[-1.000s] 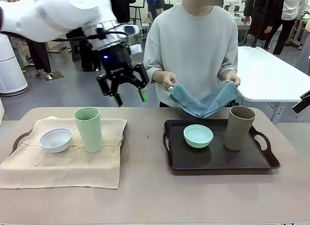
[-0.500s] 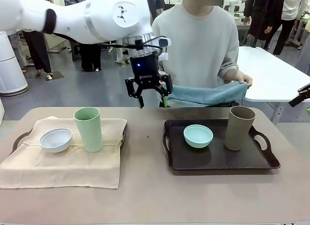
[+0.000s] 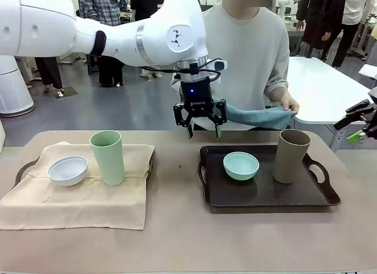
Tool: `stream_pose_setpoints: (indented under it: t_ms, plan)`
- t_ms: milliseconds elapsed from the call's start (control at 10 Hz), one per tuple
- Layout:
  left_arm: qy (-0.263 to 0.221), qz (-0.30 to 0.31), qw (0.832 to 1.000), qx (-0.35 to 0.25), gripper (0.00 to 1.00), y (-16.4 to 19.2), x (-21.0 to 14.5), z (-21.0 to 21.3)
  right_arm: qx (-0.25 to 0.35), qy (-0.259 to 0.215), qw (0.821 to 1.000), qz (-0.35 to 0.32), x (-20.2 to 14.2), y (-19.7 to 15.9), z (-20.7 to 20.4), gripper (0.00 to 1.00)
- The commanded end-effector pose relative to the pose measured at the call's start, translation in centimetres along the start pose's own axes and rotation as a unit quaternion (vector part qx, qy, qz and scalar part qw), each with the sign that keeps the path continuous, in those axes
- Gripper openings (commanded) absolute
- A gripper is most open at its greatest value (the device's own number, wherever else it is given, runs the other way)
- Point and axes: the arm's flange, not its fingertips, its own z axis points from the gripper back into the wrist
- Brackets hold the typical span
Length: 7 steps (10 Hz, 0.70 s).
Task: Set up a tray with a mat and arrange the tableware.
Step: Pick up the Picnic Bowl and Reusable plastic cup from the Handle tray in front of the human's position and hold them in the air.
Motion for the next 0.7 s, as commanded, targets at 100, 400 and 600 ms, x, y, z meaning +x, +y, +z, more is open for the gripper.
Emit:
stream_pose_setpoints:
  t_ms: [100, 400, 600]
  plan:
    - [0.007, -0.007, 1.000, 0.001, 0.89, 0.4, -0.6, 0.5, 0.000, 0.000, 1.000, 0.000, 0.0, 0.0, 0.0, 1.00]
    - [0.007, -0.007, 1.000, 0.001, 0.89, 0.4, -0.6, 0.5, 0.000, 0.000, 1.000, 0.000, 0.0, 0.0, 0.0, 1.00]
    - [-0.007, 0.005, 1.000, 0.017, 0.89, -0.8, 0.8, -1.3, 0.011, -0.036, 0.999, -0.010, -0.7, -1.5, -1.6, 1.00]
